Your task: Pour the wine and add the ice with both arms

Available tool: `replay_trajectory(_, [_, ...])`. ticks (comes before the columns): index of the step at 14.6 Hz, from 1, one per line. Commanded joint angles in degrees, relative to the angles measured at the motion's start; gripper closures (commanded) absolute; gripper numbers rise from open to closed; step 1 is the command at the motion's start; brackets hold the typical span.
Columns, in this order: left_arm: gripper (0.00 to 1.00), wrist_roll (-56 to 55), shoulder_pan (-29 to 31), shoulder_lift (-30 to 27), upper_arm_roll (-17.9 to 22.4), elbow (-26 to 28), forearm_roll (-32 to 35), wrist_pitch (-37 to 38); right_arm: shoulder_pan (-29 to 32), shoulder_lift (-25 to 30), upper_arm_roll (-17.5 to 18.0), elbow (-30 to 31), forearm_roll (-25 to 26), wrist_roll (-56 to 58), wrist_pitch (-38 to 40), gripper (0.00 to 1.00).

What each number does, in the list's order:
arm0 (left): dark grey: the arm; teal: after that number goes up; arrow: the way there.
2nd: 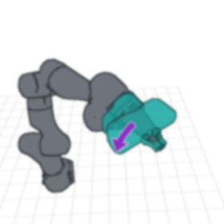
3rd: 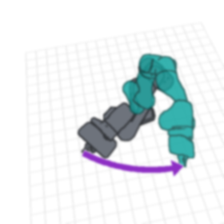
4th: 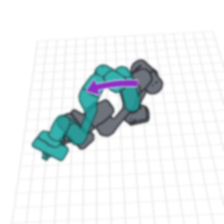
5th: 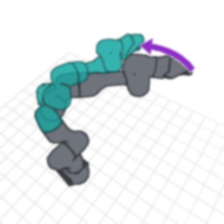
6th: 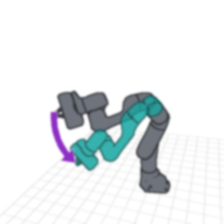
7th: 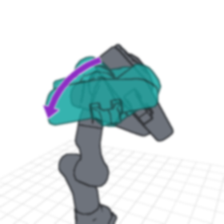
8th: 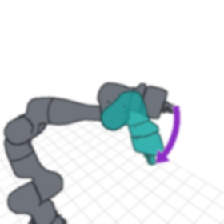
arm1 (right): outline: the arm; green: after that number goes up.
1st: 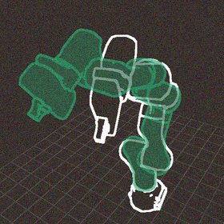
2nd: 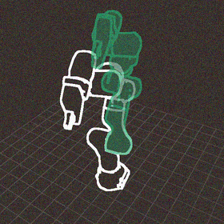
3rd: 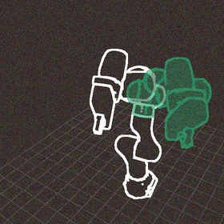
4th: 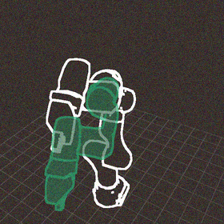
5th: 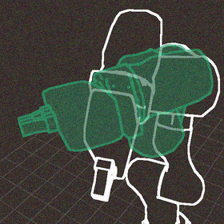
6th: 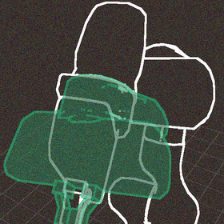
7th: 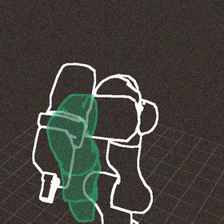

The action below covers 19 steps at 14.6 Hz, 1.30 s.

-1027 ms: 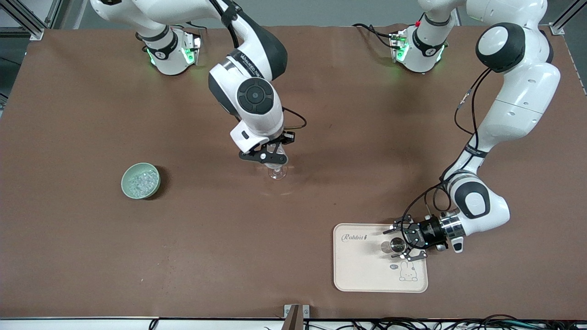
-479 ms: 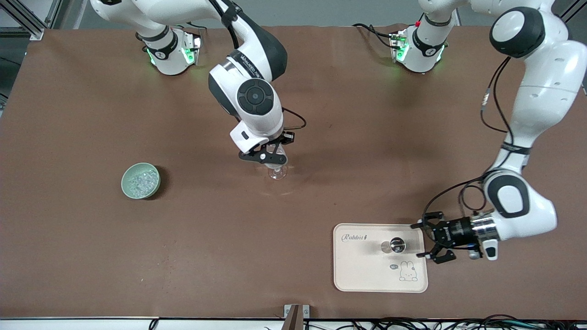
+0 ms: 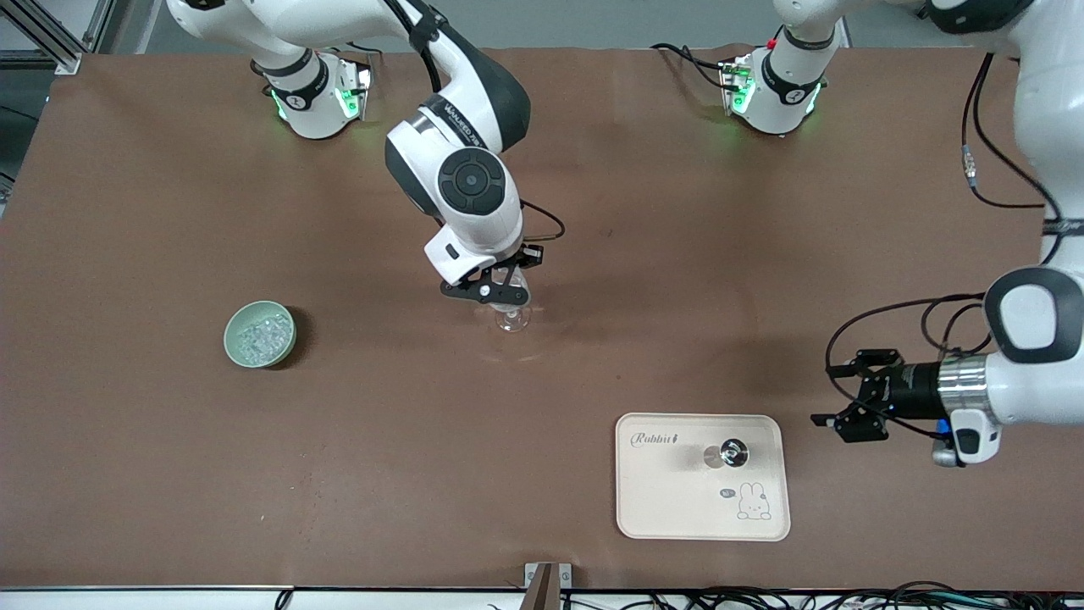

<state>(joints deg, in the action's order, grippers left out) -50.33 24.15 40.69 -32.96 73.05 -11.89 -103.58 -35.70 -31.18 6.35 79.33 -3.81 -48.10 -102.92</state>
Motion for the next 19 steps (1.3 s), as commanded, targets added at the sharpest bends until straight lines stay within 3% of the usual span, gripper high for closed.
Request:
replay_trajectory(1, [0.0,7.0,-1.0,-9.6,0.0,1.7,7.4,4.9,-0.2,0.4,-0.2,0.6,-0.1,-0.6,-0.5,0.63])
replay_trajectory(4, [0.0,16.8,-0.2,-14.7,-2.8,1.8,13.5,7.6,-0.2,0.3,-0.2,0.6,-0.1,-0.5,-0.5,0.49])
replay_trajectory(6, [0.0,23.6,-1.3,-19.0,-2.4,2.3,16.2,8.2,0.0,0.4,-0.2,0.5,0.9,-0.4,0.0,0.29])
replay_trajectory(7, [0.0,26.2,-3.5,-21.0,-0.5,2.4,16.3,8.7,0.2,1.0,-0.3,0.4,1.8,-0.3,0.2,0.14])
replay_trajectory(8, [0.0,30.2,-7.5,-23.9,4.9,3.2,16.4,10.2,0.5,1.8,-0.4,0.4,3.8,-0.2,0.3,0.0])
replay_trajectory(9, [0.0,35.2,-13.5,-27.0,12.0,4.7,16.2,11.1,0.7,3.8,-0.4,0.3,6.3,-0.2,0.9,0.0])
replay_trajectory(11, [0.0,46.3,-21.0,-32.1,21.4,8.1,15.7,11.7,2.0,7.3,-0.7,-0.3,9.6,0.0,4.4,0.0])
replay_trajectory(15, [0.0,50.9,-30.1,-42.0,33.2,18.4,10.6,12.3,10.0,15.6,-0.7,-0.3,10.7,3.3,9.4,0.0])
replay_trajectory(16, [0.0,50.9,-32.0,-44.3,35.1,21.0,9.8,12.3,12.8,17.5,-0.7,-0.3,10.7,6.9,10.6,0.0])
replay_trajectory(19, [0.0,48.9,-33.6,-48.3,34.9,24.5,10.2,12.4,23.9,22.3,-0.6,-0.2,10.0,20.4,13.6,0.0])
